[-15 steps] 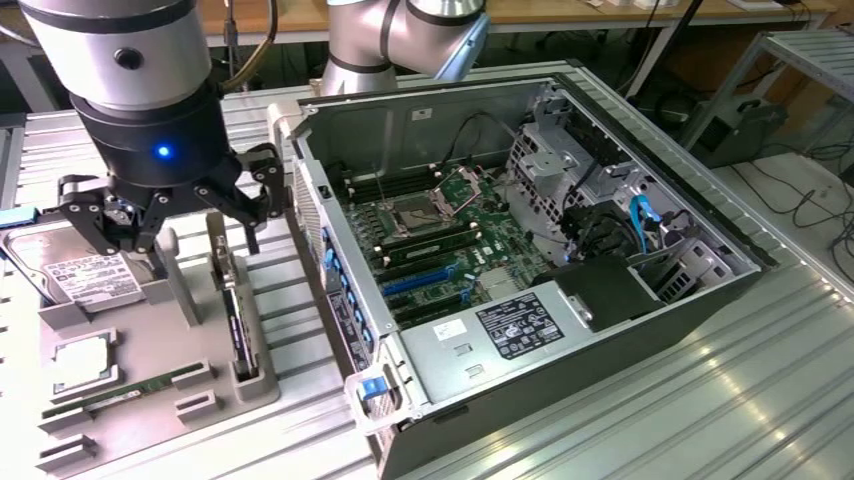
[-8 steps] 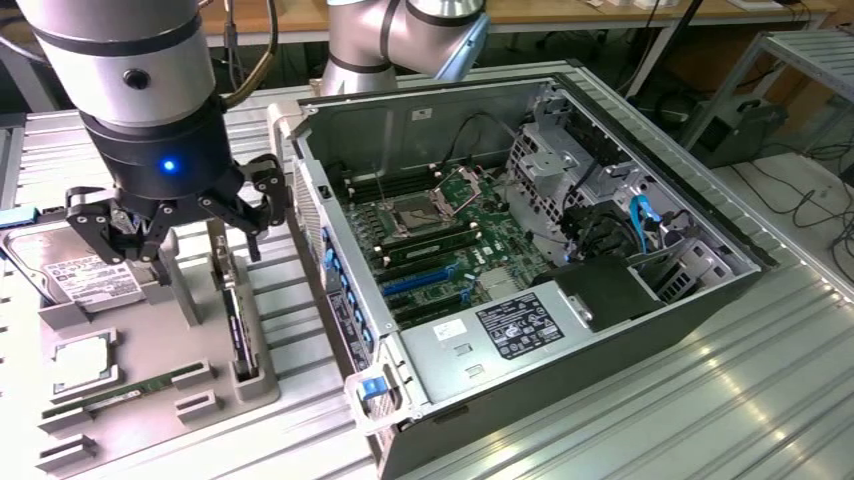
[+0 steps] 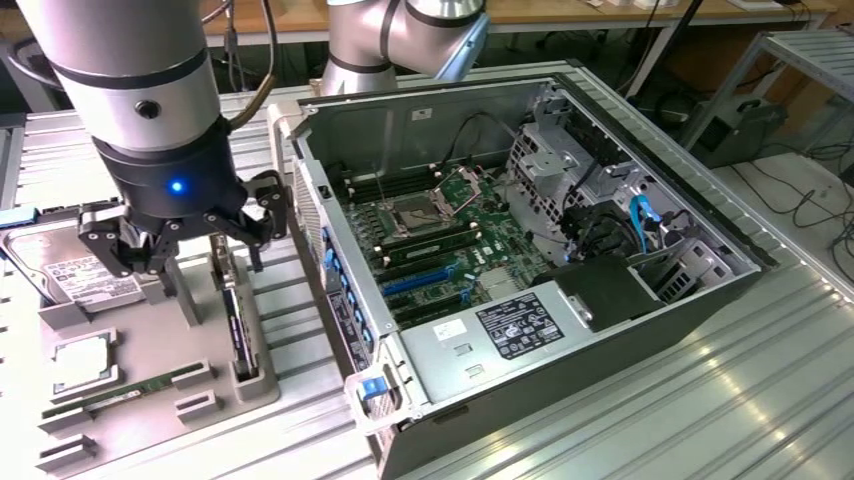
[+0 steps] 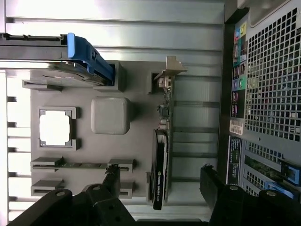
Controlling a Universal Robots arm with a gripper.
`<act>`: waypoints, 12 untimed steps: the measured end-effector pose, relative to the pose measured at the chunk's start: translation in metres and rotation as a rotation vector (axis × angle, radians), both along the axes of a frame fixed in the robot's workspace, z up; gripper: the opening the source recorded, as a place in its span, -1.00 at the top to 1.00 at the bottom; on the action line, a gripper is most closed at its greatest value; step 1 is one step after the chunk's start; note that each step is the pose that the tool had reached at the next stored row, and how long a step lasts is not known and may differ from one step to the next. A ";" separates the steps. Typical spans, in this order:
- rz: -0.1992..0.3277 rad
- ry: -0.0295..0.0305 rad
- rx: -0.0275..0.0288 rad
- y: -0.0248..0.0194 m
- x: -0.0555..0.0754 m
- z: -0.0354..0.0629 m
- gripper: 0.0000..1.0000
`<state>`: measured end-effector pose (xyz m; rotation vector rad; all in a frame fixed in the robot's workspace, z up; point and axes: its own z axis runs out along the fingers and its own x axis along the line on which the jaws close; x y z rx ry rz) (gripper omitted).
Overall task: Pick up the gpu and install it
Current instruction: 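Pick up the gpu and move the gpu toward the slot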
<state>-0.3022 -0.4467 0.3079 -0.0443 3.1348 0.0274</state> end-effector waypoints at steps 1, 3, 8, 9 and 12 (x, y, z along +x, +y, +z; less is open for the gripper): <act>0.000 0.0000 0.0000 0.0000 0.000 -0.0039 -0.57; 0.000 0.0000 0.0000 0.0001 0.000 -0.0066 -0.57; 0.000 -0.0001 0.0001 0.0032 0.000 -0.0109 -0.57; 0.000 -0.0002 0.0001 0.0036 0.000 -0.0116 -0.57; 0.000 0.0000 0.0000 0.0049 0.000 -0.0131 -0.57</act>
